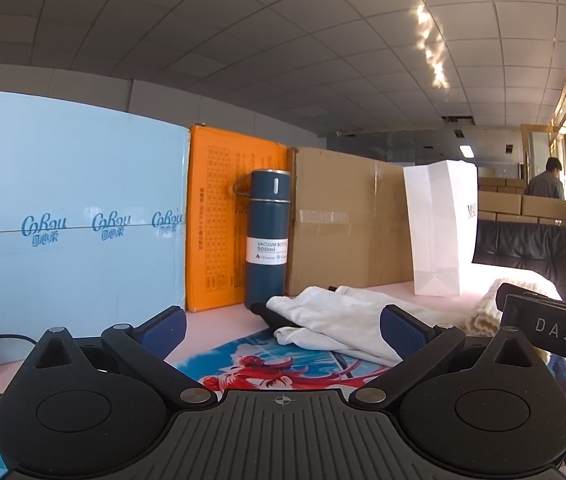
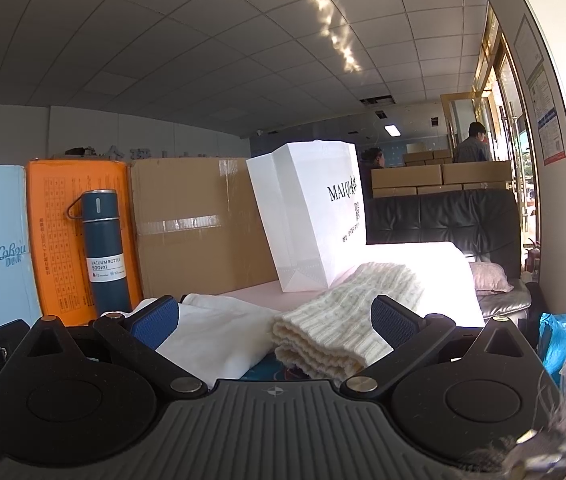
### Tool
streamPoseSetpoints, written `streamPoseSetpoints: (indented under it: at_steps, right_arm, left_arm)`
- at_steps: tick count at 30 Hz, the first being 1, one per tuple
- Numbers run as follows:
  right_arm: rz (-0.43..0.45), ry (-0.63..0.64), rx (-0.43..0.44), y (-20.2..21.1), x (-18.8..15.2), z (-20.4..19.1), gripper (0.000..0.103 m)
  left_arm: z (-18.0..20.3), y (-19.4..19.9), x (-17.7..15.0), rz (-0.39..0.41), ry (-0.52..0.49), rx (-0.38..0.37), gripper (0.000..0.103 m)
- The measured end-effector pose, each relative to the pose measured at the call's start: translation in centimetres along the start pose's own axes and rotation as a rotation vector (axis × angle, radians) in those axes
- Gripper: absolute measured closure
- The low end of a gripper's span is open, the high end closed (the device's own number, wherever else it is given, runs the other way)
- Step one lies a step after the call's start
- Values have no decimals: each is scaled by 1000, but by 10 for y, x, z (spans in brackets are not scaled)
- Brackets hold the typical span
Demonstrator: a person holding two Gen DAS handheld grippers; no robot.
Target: Fold clothes
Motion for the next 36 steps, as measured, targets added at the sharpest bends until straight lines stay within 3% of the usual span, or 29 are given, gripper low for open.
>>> streamPoseSetpoints:
  at_steps: [36]
  right_arm:
    - [-2, 2, -1, 1, 0, 1, 0]
  left_arm:
    - [-3, 0, 0, -8, 19, 0, 0]
Point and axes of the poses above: each gripper's, at about its wrist camera, not at the fingertips, and y roughly against the way its jaws point, z to its right, x to its top, the point moved 7 cm from there along -y, roughly the way its jaws point, and after that the axes turned 15 degrees about -y, right-handed, at the moved point
